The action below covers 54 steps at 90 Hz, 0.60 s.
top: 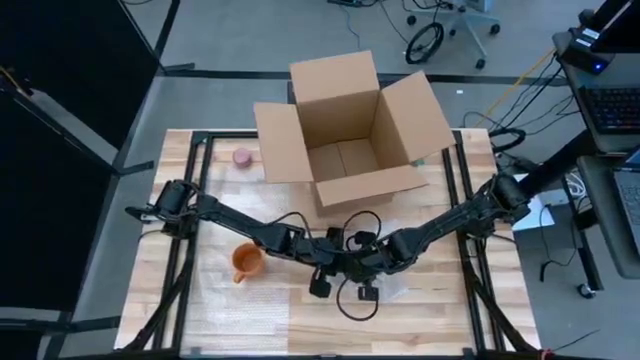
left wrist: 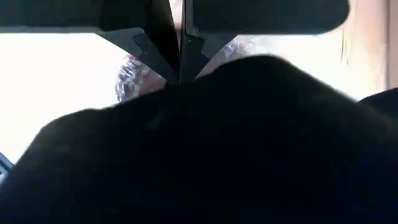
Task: Wrap mug
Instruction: Wrap the pink cup with the bubble wrap
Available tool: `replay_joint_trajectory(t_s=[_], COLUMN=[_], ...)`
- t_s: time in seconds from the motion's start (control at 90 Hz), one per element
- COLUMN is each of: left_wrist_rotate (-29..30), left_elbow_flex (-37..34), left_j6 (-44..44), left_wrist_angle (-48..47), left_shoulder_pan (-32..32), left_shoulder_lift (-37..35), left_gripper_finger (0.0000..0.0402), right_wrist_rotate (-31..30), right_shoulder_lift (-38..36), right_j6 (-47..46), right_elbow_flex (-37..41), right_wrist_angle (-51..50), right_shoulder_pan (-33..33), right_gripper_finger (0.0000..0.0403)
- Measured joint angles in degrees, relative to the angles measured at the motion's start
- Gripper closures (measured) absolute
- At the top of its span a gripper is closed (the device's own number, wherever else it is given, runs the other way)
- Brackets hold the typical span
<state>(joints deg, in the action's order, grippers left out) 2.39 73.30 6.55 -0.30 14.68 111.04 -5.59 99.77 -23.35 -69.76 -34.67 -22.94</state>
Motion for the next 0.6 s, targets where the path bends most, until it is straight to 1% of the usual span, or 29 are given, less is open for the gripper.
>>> replay_joint_trajectory(t_s=[0.256, 0.356, 0.4, 0.456, 0.533, 0.6], left_wrist_rotate=[0.04, 0.13, 0.07, 0.06, -0.03, -0.15], left_elbow_flex=[0.10, -0.10, -0.24, -0.08, -0.35, -0.26], left_j6=[-0.02, -0.11, -0.15, -0.17, -0.17, -0.17], left_wrist_angle=[0.50, 0.25, -1.06, 0.09, -1.28, -0.33], left_shoulder_pan=[-0.06, -0.14, -0.15, -0.10, -0.09, -0.09], left_shoulder_lift=[-0.09, -0.13, -0.03, 0.36, 0.20, 0.32], left_gripper_finger=[0.0401, 0.0401, 0.0401, 0.0401, 0.0401, 0.0401], right_wrist_rotate=[0.27, 0.33, -0.69, -1.13, -1.41, -2.59], right_shoulder_lift=[-0.73, -2.33, -3.30, -4.96, -6.85, -8.83], right_j6=[-0.79, -3.77, -5.19, -7.31, -9.68, -11.61], right_elbow_flex=[-3.88, -4.30, -4.68, -5.17, -4.90, -4.76], right_wrist_angle=[-6.95, -10.12, -10.09, -10.61, -13.86, -14.05], right_shoulder_pan=[0.00, -0.05, -0.21, -0.43, -0.50, -0.77], right_gripper_finger=[0.0403, 0.0403, 0.0403, 0.0403, 0.0403, 0.0403])
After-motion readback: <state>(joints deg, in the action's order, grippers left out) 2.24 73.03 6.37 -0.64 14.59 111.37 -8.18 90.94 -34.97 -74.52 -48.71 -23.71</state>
